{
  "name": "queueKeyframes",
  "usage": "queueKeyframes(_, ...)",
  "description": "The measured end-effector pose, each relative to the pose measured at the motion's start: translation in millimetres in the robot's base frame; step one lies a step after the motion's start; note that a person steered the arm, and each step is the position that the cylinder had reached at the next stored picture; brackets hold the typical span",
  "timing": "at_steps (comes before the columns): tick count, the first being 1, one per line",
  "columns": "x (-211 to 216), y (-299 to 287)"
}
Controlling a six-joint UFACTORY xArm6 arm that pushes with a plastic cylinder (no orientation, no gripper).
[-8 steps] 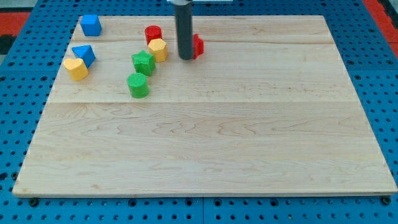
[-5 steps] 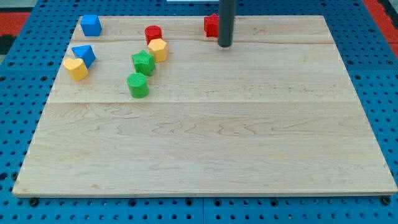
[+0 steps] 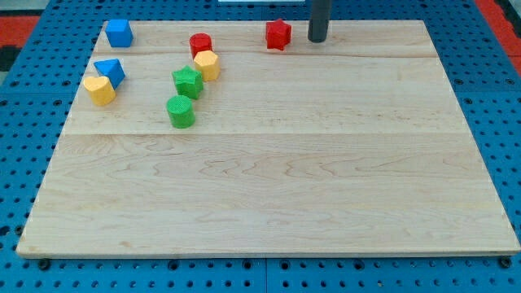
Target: Keep yellow heart horizontal right to red star
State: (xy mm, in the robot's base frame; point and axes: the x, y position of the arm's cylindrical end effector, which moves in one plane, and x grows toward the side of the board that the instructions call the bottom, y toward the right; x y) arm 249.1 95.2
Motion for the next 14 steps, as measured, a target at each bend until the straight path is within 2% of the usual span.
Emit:
queueKeyframes(1,-9.3,-49.3)
queueKeyframes(2,-3.2,-63.5)
queueKeyframes(3,56.4,-22.6)
queueKeyframes(4,155.0,-17.7)
queueKeyframes(5,200.0,-25.1)
queueKeyframes(6,201.7,-49.6)
queueKeyframes(7,239.5,-109.2)
queueKeyframes(8,309.4,-162.2)
queueKeyframes(9,312.0,-258.5)
queueKeyframes(10,283.7,-309.8)
queueKeyframes(11,267.5,-249.5)
queueKeyframes(12,259.9,-224.6)
queueKeyframes(14,176.3,-309.4)
